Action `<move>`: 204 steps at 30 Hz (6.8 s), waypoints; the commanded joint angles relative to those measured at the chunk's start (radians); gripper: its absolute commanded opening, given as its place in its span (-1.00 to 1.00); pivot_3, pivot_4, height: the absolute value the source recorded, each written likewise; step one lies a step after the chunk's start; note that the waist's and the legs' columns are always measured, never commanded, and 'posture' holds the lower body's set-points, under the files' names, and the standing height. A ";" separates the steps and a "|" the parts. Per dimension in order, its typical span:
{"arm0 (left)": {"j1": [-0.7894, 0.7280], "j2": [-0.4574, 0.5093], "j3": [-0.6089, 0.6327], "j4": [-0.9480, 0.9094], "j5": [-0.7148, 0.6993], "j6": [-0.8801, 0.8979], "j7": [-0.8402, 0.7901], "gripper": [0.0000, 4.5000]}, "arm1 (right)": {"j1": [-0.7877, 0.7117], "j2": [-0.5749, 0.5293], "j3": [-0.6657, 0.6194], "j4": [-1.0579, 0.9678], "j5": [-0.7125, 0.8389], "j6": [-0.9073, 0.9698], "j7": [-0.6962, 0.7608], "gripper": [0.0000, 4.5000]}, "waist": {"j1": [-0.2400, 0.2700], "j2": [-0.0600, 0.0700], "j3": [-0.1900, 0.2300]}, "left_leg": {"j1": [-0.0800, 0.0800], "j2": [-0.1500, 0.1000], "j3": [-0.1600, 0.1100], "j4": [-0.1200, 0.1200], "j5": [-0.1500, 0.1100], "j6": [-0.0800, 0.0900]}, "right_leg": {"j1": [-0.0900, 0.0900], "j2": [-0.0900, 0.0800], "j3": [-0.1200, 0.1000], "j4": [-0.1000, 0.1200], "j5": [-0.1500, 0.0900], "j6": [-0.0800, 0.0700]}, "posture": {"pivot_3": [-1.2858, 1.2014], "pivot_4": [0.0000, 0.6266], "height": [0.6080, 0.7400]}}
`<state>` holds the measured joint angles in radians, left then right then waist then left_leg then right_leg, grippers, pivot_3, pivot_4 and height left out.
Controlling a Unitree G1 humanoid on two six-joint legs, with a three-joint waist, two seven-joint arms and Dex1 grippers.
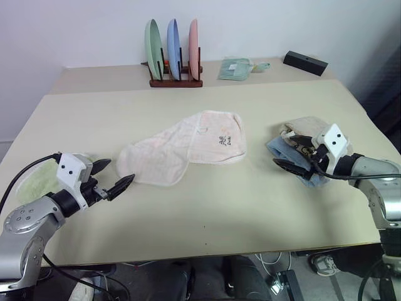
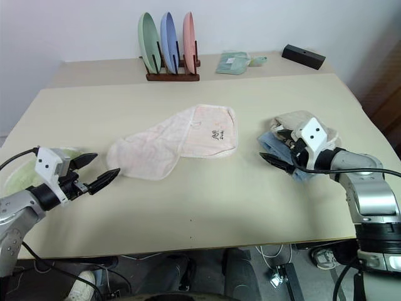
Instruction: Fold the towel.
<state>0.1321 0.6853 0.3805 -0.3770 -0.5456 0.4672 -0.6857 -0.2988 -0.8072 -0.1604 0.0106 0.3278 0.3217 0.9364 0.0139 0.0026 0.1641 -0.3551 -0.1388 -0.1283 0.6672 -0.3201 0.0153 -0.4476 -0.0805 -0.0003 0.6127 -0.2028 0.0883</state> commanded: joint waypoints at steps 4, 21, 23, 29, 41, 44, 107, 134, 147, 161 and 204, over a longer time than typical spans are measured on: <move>0.000 -0.001 0.025 -0.039 -0.003 -0.015 0.011 0.98 | -0.027 0.007 0.002 -0.018 -0.004 -0.016 -0.009 1.00 | 0.000 0.000 0.000 | 0.000 0.000 0.000 0.000 0.000 0.000 | 0.000 0.000 0.000 0.000 0.000 0.000 | 0.03 -0.52 0.95; -0.142 -0.024 -0.184 -0.050 0.000 0.042 -0.003 0.98 | 0.056 0.063 0.011 -0.141 0.010 -0.005 -0.091 1.00 | 0.002 0.000 0.000 | 0.000 0.000 0.000 0.000 0.000 0.000 | 0.000 0.000 0.000 0.000 0.000 0.000 | 0.03 -0.52 0.95; -0.162 -0.021 -0.237 -0.046 0.001 0.063 -0.027 0.98 | 0.073 0.073 0.019 -0.163 0.021 0.014 -0.096 1.00 | 0.001 0.000 0.000 | 0.000 0.000 0.000 0.000 0.000 0.000 | 0.000 0.000 0.000 0.000 0.000 0.000 | 0.03 -0.52 0.95; -0.276 -0.058 -0.463 -0.046 0.122 0.117 0.017 0.98 | 0.123 0.095 0.042 -0.244 0.059 0.073 -0.085 1.00 | 0.001 0.000 0.000 | 0.000 0.000 0.000 0.000 0.000 0.000 | 0.000 0.000 0.000 0.000 0.000 0.000 | 0.03 -0.52 0.95; -0.308 -0.125 -0.590 0.051 0.301 0.188 0.132 0.98 | 0.111 0.127 0.087 -0.237 0.022 0.040 -0.109 1.00 | 0.003 0.000 -0.001 | 0.001 -0.001 0.000 0.000 0.000 0.000 | 0.001 0.000 0.000 0.000 0.000 0.000 | 0.03 -0.52 0.95; -0.323 -0.174 -0.575 0.081 0.300 0.197 0.160 0.61 | 0.088 0.134 0.100 -0.214 0.017 0.026 -0.098 1.00 | 0.004 0.000 -0.001 | 0.002 -0.001 0.000 0.000 0.000 0.000 | 0.002 0.000 0.000 0.000 0.000 0.000 | 0.03 -0.52 0.95; 0.394 0.169 -0.001 -0.157 0.096 0.064 -0.287 -1.00 | -0.978 0.458 0.627 1.282 -0.880 -0.846 -0.488 -0.27 | -0.032 0.001 0.001 | -0.001 0.000 0.001 -0.003 0.001 -0.002 | -0.006 0.002 0.002 0.003 -0.001 -0.002 | 0.03 -0.52 0.95; -0.843 0.107 -0.041 0.640 0.284 -0.318 0.092 -1.00 | -1.056 0.070 0.377 0.953 -0.706 -0.857 -0.423 -0.97 | -0.038 -0.001 0.001 | -0.010 0.000 0.003 -0.002 0.003 -0.005 | -0.017 0.001 0.001 0.005 0.000 -0.002 | 0.03 -0.52 0.95; -0.116 0.174 0.154 0.111 -0.037 -0.018 -0.239 -1.00 | -0.278 -0.139 0.222 0.003 -0.132 -0.322 0.185 -0.97 | -0.036 0.001 0.003 | -0.018 0.000 0.001 0.001 0.001 -0.001 | -0.022 0.000 0.000 0.004 0.000 -0.002 | 0.03 -0.52 0.95; 0.325 0.222 0.230 -0.068 -0.074 0.147 -0.375 -1.00 | 0.172 -0.385 0.020 -0.316 0.065 0.039 0.363 -0.97 | 0.002 0.002 0.004 | -0.010 0.000 0.002 0.012 -0.004 0.007 | -0.008 0.000 -0.001 0.005 0.001 -0.003 | 0.03 -0.52 0.95; 0.187 0.225 0.154 -0.004 -0.063 0.068 -0.355 -1.00 | 0.085 -0.377 0.068 -0.221 0.028 0.039 0.407 -0.97 | 0.012 0.001 0.004 | -0.011 0.000 0.005 0.017 -0.007 0.005 | -0.011 -0.001 -0.003 0.004 0.005 -0.001 | 0.03 -0.52 0.95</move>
<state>0.3045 0.8879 0.5091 -0.3340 -0.5839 0.5140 -1.0225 -0.2225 -1.1535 -0.0356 -0.1740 0.3336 0.3520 1.3233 0.0260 0.0036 0.1684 -0.3662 -0.1387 -0.1224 0.6840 -0.3267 0.0204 -0.4593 -0.0816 -0.0032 0.6169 -0.1982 0.0870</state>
